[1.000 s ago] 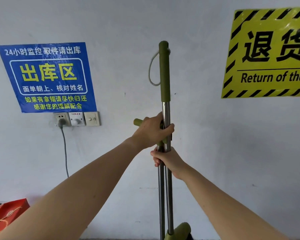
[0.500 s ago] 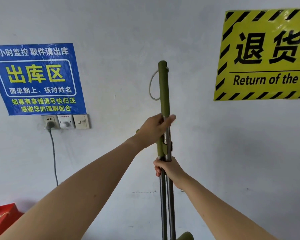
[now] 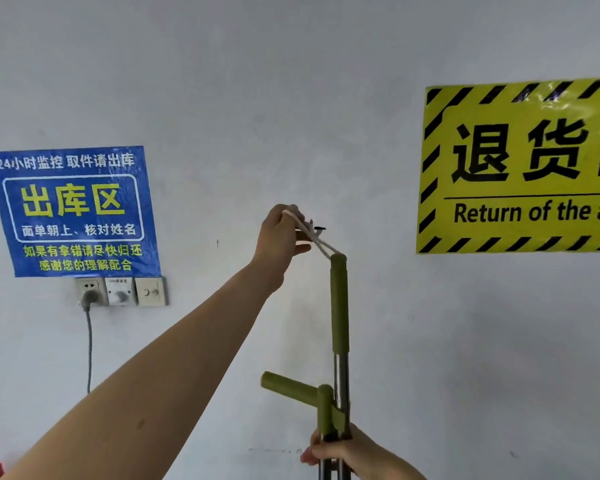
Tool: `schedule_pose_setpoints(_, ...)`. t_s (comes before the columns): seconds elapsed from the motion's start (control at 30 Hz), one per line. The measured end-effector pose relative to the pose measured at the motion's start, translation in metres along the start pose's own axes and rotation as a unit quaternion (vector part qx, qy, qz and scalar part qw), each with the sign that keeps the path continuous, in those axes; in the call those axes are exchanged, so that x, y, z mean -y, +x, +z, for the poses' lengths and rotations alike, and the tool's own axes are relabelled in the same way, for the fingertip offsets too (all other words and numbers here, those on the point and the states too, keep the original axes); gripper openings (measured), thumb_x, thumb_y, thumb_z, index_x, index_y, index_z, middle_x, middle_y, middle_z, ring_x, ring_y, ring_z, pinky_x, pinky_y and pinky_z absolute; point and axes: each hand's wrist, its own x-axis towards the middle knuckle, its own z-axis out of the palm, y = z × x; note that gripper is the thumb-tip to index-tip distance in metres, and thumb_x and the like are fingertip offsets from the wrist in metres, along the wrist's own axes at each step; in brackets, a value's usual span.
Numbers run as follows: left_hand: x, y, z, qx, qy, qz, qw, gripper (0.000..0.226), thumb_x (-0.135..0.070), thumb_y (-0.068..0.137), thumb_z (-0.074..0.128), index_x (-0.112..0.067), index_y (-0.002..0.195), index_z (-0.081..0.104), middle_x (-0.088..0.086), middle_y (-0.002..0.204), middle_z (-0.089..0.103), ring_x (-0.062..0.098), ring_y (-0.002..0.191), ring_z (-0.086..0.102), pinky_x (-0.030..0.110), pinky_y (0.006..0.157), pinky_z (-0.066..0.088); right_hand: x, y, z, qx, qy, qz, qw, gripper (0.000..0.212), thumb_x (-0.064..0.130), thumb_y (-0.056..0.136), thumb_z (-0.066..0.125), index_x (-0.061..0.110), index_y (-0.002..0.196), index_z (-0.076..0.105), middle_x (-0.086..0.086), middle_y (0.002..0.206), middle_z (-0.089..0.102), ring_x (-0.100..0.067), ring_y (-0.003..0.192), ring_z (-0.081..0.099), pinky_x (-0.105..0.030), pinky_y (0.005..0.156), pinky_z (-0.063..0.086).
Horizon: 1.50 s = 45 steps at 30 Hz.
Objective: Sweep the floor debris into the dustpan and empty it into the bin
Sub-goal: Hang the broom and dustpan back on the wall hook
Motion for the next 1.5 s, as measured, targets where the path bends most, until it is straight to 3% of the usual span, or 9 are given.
schedule_pose_setpoints(0.17,0.009,0.014,-0.001,0.094,0.178,-0.013,0.98,0.024,0.005,0.089,0.042,-0.006,0.077,0.059,0.003,0.08,0.057,0.018,0.055,0.056,0.032,0.067,0.056,0.02,-0.018,-0.06,0.003,0.005,0.029,1.0,0.084,0.04,0.055,0.092,0.037,0.128,0.052,0.004,0.135,0.052,-0.018,0.125,0.049,-0.039,0.114,0.03)
schedule_pose_setpoints(0.33,0.055,0.022,0.001,0.083,0.259,-0.041,0.961,0.021,0.003,0.083,0.049,-0.004,0.074,0.067,0.006,0.088,0.069,0.019,0.068,0.061,0.037,0.071,0.056,0.099,-0.034,-0.1,-0.053,0.101,-0.106,0.988,0.064,0.048,0.068,0.072,0.027,0.127,0.059,0.0,0.127,0.064,-0.021,0.114,0.063,-0.04,0.105,0.041)
schedule_pose_setpoints(0.57,0.089,0.078,0.012,0.146,0.343,-0.02,0.928,0.017,-0.011,0.082,0.057,0.001,0.08,0.069,0.004,0.075,0.067,0.017,0.063,0.058,0.029,0.063,0.049,0.194,0.02,-0.079,-0.154,-0.064,-0.212,0.963,0.027,0.032,0.094,0.058,0.008,0.104,0.064,-0.006,0.098,0.074,-0.012,0.091,0.07,-0.041,0.094,0.051)
schedule_pose_setpoints(0.73,0.105,0.128,0.0,0.172,0.311,-0.031,0.934,0.015,-0.006,0.083,0.055,0.001,0.079,0.068,0.001,0.077,0.068,0.017,0.057,0.059,0.027,0.061,0.05,0.206,0.068,-0.094,-0.199,-0.03,-0.246,0.948,0.014,0.012,0.096,0.055,0.007,0.084,0.062,-0.013,0.093,0.072,-0.02,0.084,0.071,-0.048,0.084,0.056)
schedule_pose_setpoints(0.93,0.119,0.174,-0.016,0.229,0.309,0.031,0.923,0.016,-0.001,0.081,0.055,-0.005,0.085,0.07,0.001,0.068,0.066,0.02,0.064,0.065,0.031,0.069,0.056,0.221,0.11,-0.117,-0.191,0.048,-0.241,0.95,0.012,0.008,0.096,0.057,0.0,0.092,0.066,-0.014,0.089,0.067,-0.027,0.081,0.068,-0.042,0.072,0.058)
schedule_pose_setpoints(1.07,0.126,0.2,-0.021,0.23,0.398,0.091,0.884,0.008,-0.008,0.08,0.063,-0.003,0.074,0.065,0.009,0.073,0.066,0.027,0.064,0.069,0.035,0.06,0.059,0.225,0.135,-0.129,-0.187,-0.059,-0.222,0.955,0.013,0.005,0.09,0.061,0.008,0.09,0.074,-0.001,0.096,0.07,-0.017,0.081,0.062,-0.029,0.07,0.047)
schedule_pose_setpoints(1.2,0.14,0.214,-0.023,0.227,0.284,0.029,0.931,0.017,-0.016,0.084,0.072,0.001,0.082,0.069,0.018,0.07,0.07,0.024,0.062,0.07,0.029,0.061,0.06,0.223,0.155,-0.139,-0.269,-0.066,-0.242,0.93,0.012,0.002,0.085,0.067,0.011,0.093,0.07,-0.002,0.091,0.07,-0.017,0.081,0.065,-0.033,0.073,0.056)
schedule_pose_setpoints(1.3,0.146,0.224,-0.022,0.2,0.151,-0.04,0.967,0.018,-0.016,0.084,0.073,0.002,0.089,0.07,0.016,0.074,0.069,0.022,0.063,0.07,0.028,0.066,0.06,0.224,0.17,-0.141,-0.223,0.035,-0.2,0.953,0.028,0.008,0.088,0.069,0.009,0.106,0.049,-0.015,0.092,0.072,-0.026,0.082,0.071,-0.042,0.072,0.06)
schedule_pose_setpoints(1.5,0.149,0.239,-0.04,0.268,0.061,-0.139,0.951,0.025,-0.006,0.094,0.057,-0.014,0.116,0.064,0.0,0.078,0.066,0.008,0.056,0.059,0.018,0.061,0.054,0.231,0.176,-0.162,-0.217,0.046,-0.201,0.954,0.012,0.012,0.093,0.064,0.0,0.088,0.064,-0.011,0.065,0.06,-0.027,0.066,0.063,-0.051,0.077,0.059)
